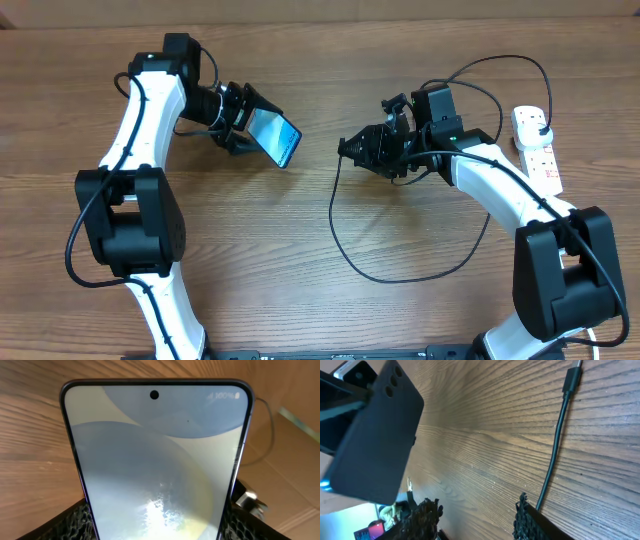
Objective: Plug charger to phone and switch on socket
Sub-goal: 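Move the right gripper toward the phone held by the left gripper, then grasp the phone's edge with the right gripper beside the left gripper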
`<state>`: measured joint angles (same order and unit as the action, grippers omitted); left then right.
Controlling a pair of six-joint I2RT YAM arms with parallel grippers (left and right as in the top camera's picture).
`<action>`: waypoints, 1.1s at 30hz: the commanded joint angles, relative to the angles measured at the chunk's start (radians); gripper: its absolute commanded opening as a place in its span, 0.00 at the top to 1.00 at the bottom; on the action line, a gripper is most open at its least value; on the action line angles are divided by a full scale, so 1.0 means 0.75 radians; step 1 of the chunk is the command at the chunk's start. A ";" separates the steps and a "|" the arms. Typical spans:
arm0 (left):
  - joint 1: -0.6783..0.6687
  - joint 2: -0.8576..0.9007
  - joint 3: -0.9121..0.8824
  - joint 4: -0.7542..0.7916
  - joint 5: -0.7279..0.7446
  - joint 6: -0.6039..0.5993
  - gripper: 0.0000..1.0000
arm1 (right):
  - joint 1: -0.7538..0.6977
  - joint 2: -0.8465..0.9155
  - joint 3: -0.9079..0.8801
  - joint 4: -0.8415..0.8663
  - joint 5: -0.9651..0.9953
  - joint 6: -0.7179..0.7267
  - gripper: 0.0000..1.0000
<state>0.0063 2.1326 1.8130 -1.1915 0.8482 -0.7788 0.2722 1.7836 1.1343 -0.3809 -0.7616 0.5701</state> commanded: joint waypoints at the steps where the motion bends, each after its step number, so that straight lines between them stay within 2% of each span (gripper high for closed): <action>1: -0.001 -0.009 0.038 -0.002 0.241 -0.013 0.43 | 0.005 0.002 0.032 0.001 -0.024 0.009 0.48; 4: -0.002 -0.009 0.038 -0.023 0.382 -0.008 0.46 | 0.005 0.002 0.032 -0.003 -0.022 0.009 0.48; 7: -0.002 -0.009 0.038 -0.060 0.432 -0.009 0.47 | 0.005 0.002 0.032 -0.003 -0.018 0.009 0.48; 15: -0.002 -0.009 0.038 -0.086 0.432 -0.009 0.48 | 0.005 0.002 0.032 -0.004 -0.010 0.008 0.48; 17: -0.002 -0.009 0.038 -0.086 0.402 -0.010 0.48 | 0.005 0.002 0.032 -0.003 -0.009 0.008 0.44; 21: -0.011 -0.009 0.038 -0.086 0.152 -0.034 0.50 | 0.005 0.002 0.032 -0.002 -0.010 0.008 0.44; 25: -0.042 -0.009 0.038 -0.079 -0.191 -0.184 0.47 | 0.045 0.002 0.032 0.055 0.001 0.010 0.44; 29: -0.065 -0.009 0.038 -0.075 -0.391 -0.296 0.47 | 0.110 0.002 0.032 0.136 0.049 0.091 0.44; 33: -0.074 -0.009 0.038 -0.065 -0.500 -0.329 0.46 | 0.149 0.002 0.032 0.194 0.088 0.184 0.45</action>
<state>-0.0437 2.1326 1.8130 -1.2415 0.5789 -0.9657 0.3702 1.7836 1.1343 -0.2546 -0.7284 0.6445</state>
